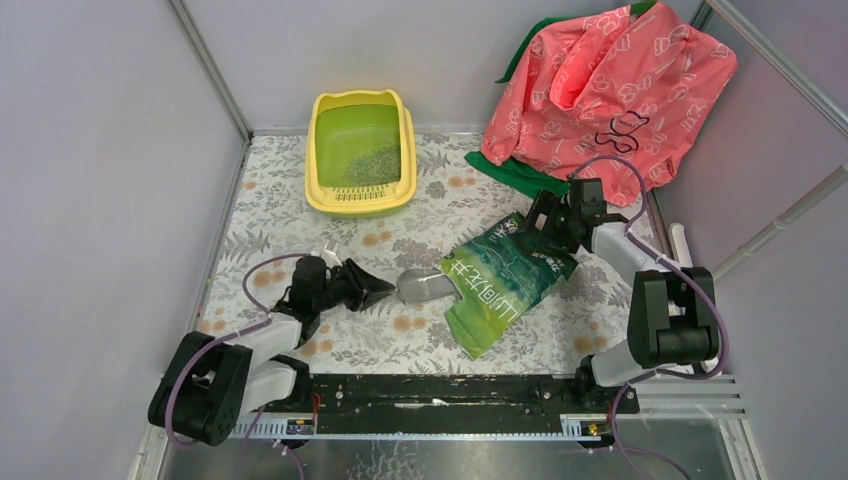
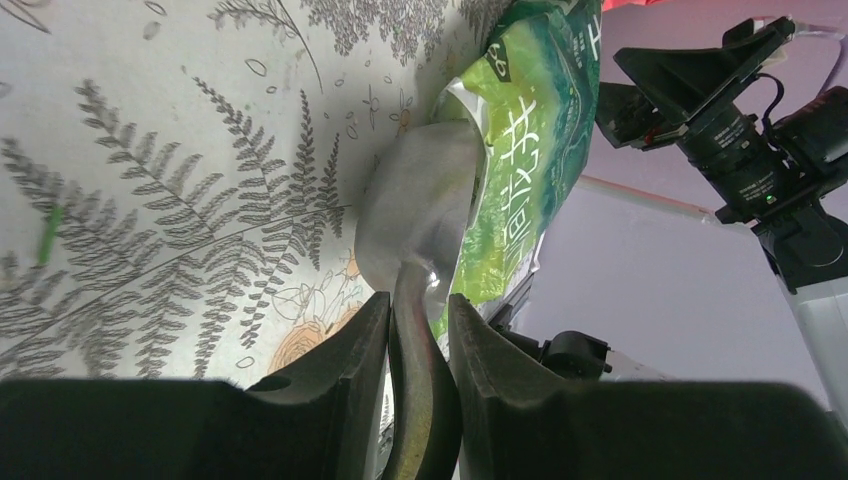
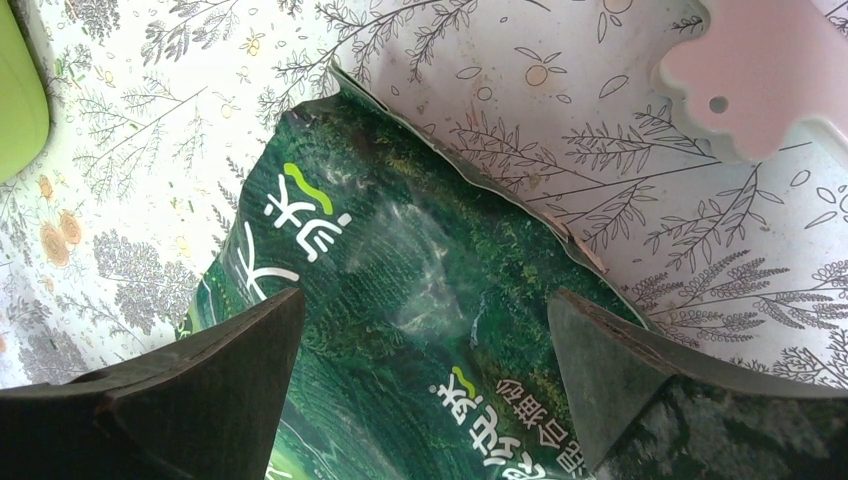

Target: Fill the litter box with clean litter

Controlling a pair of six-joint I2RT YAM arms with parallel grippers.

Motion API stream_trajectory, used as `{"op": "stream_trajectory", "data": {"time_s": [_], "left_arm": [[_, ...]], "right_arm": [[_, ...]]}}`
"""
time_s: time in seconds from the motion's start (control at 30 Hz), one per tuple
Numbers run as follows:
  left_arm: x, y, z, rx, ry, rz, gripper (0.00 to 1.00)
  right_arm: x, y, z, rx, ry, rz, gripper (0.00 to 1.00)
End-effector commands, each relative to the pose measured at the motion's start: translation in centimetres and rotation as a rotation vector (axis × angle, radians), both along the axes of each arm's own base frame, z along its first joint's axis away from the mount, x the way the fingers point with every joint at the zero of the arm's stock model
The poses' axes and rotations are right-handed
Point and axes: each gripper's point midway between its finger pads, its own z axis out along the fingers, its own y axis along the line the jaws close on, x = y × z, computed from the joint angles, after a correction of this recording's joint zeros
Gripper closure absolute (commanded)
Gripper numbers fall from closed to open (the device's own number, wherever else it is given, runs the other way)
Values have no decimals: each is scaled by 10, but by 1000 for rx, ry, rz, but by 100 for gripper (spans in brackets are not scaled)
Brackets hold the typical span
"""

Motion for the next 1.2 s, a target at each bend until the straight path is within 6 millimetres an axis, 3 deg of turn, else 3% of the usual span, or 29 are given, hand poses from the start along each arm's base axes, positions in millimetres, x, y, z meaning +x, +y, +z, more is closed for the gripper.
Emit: {"op": "stream_trajectory", "data": {"time_s": [0.0,0.17,0.33,0.53,0.83,0.97,1.17], "left_arm": [[16,-19,29,-63,-125,0,100],[14,-47,45,-148,-147,-28,100],[21,-63,51,-153,-158,-18,100],[33,-70,62,-142,-187,21,100],[37,-62,74,-128,-232,111,100],[42,-71,81,-131,-247,108,100],[47,-87,69,-125,-186,113,100]], "right_arm": [[10,3,2,26,-26,0,0],[10,5,-4,39,-12,0,0],[8,6,-8,43,-5,3,0],[6,9,-14,58,11,15,1],[2,11,-20,63,23,24,1],[1,14,-23,69,28,28,1],[0,18,-25,67,33,37,1]]}}
